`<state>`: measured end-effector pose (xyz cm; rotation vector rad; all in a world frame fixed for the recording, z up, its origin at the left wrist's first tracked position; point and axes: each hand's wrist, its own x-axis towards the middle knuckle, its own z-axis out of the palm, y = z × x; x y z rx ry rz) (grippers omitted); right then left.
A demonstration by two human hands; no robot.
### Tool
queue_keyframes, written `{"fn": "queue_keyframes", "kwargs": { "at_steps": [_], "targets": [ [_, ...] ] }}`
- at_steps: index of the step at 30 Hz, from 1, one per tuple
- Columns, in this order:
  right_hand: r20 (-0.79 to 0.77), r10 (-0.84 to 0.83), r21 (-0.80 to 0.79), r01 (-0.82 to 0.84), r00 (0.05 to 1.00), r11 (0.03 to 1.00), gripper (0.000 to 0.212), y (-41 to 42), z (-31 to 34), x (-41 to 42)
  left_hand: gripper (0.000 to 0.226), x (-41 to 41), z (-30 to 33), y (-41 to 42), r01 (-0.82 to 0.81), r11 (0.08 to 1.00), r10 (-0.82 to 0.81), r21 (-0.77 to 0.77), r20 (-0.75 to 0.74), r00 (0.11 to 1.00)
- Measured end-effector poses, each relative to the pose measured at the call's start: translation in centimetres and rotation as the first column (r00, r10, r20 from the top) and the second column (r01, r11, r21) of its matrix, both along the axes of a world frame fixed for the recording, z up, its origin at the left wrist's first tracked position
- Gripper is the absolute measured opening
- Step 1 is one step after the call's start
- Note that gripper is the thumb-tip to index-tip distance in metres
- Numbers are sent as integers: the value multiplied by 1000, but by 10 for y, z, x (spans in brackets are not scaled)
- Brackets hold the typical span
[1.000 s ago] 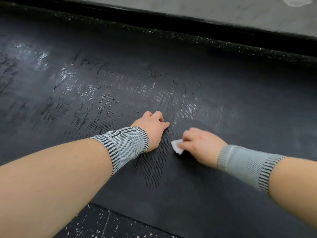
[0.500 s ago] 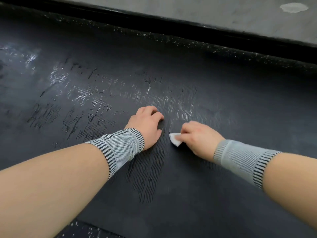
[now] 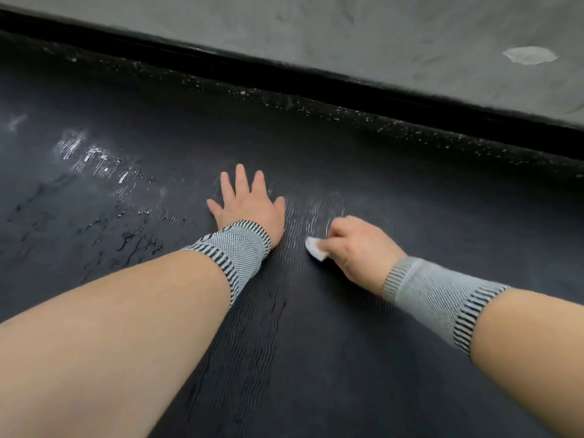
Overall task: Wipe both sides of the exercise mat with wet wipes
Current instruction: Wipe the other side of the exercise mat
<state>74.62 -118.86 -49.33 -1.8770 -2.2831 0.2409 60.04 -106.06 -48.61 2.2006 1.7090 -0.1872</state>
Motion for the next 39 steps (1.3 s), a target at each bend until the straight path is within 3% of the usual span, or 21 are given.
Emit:
{"fn": "queue_keyframes", "kwargs": {
  "at_steps": [4,11,14,17,18,21,24,26,29,31,35,37,39],
  "targets": [
    [77,-127,36,124,989,992,20,52,1,43,66,26,-8,15,-202,978,204,-47,33,978],
    [71,-347,75,342,935,937,26,114,-1,95,68,39,-27,6,-247,962,247,116,13,969],
    [-68,-150,148,159,986,976,15,92,-4,72,69,41,-27,7,-248,961,251,121,-8,968],
    [-87,70,89,-62,994,994,12,81,-1,72,69,41,-27,8,-256,959,260,123,-22,965],
    [-94,35,96,-26,995,995,13,93,0,84,70,41,-27,8,-258,958,263,122,-28,964],
    [-108,-276,78,285,955,955,19,141,-2,121,70,41,-28,7,-262,958,269,114,-49,962],
    [-77,-364,87,370,928,925,28,163,-10,135,71,42,-27,9,-261,960,269,104,-63,961],
    [-52,-316,92,319,947,943,29,152,-10,121,71,42,-25,8,-273,958,280,91,-74,957],
    [-155,3,30,1,988,1000,21,121,-2,97,72,42,-25,7,-284,956,290,78,-83,953],
    [-95,130,45,-127,987,991,17,128,0,108,73,42,-25,8,-283,957,289,68,-88,953],
    [0,-242,3,242,970,970,30,177,3,142,73,43,-24,8,-273,960,278,65,-82,957],
    [3,-195,-33,195,981,980,25,169,5,128,73,42,-23,8,-276,959,280,65,-79,957],
    [-84,11,-28,-13,996,1000,19,132,5,96,73,42,-22,8,-279,958,283,61,-66,957]
  ]
}}
